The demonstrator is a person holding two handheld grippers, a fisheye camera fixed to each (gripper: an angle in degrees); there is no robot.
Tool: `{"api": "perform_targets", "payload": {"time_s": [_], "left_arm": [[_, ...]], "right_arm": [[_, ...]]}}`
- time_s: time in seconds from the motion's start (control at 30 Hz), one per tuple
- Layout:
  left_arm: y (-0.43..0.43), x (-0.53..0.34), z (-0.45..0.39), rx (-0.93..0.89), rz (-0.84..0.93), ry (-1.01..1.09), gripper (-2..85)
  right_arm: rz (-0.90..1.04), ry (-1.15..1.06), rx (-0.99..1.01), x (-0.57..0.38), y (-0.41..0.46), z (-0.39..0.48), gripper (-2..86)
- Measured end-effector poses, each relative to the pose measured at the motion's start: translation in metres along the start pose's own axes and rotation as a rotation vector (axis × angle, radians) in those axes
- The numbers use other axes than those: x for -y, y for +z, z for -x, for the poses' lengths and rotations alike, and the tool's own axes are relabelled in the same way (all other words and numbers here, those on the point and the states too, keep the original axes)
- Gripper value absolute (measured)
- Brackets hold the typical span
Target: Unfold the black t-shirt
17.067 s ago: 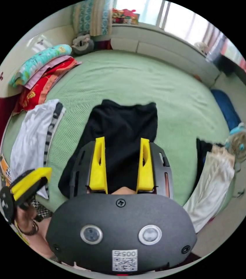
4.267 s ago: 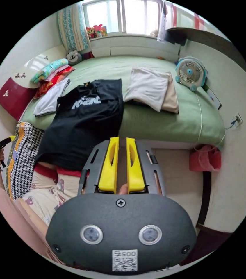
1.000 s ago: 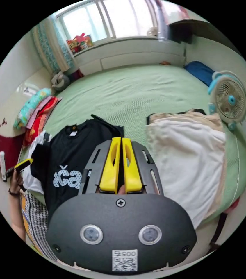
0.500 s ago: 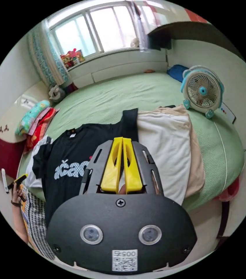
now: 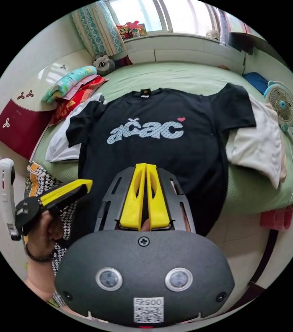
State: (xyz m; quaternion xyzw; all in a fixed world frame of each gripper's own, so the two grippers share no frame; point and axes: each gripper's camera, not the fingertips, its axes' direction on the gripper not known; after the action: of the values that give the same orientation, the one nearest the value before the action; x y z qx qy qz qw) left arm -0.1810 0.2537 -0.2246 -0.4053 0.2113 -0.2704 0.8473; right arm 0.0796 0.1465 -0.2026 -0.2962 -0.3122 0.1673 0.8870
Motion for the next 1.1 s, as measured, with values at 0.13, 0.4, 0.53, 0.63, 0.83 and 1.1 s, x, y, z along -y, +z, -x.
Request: {"api": "perform_targets", "payload": {"time_s": [0.13, 0.4, 0.53, 0.63, 0.83, 1.1], "left_arm": [[0.007, -0.015, -0.004, 0.034, 0.009, -0.044, -0.7], [0.022, -0.025, -0.009, 0.028, 0.1, -0.095, -0.6], [0.021, -0.03, -0.024, 0.084, 0.094, -0.069, -0.4], [0.021, -0.033, -0.034, 0.112, 0.105, -0.054, -0.4], [0.017, -0.042, -0.047, 0.123, 0.098, -0.059, -0.3], [0.013, -0.051, -0.066, 0.117, 0.111, -0.059, -0.3]], "right_arm": [[0.033, 0.033, -0.034, -0.018, 0.017, 0.025, -1.0], [0.128, 0.062, -0.065, -0.024, 0.039, 0.038, -1.1], [0.15, 0.029, -0.069, -0.024, 0.044, 0.048, -1.1], [0.169, 0.02, -0.086, -0.024, 0.046, 0.055, -1.2], [0.179, 0.014, -0.035, -0.025, 0.046, 0.062, -1.1], [0.189, 0.006, -0.002, -0.027, 0.042, 0.074, -1.1]]}}
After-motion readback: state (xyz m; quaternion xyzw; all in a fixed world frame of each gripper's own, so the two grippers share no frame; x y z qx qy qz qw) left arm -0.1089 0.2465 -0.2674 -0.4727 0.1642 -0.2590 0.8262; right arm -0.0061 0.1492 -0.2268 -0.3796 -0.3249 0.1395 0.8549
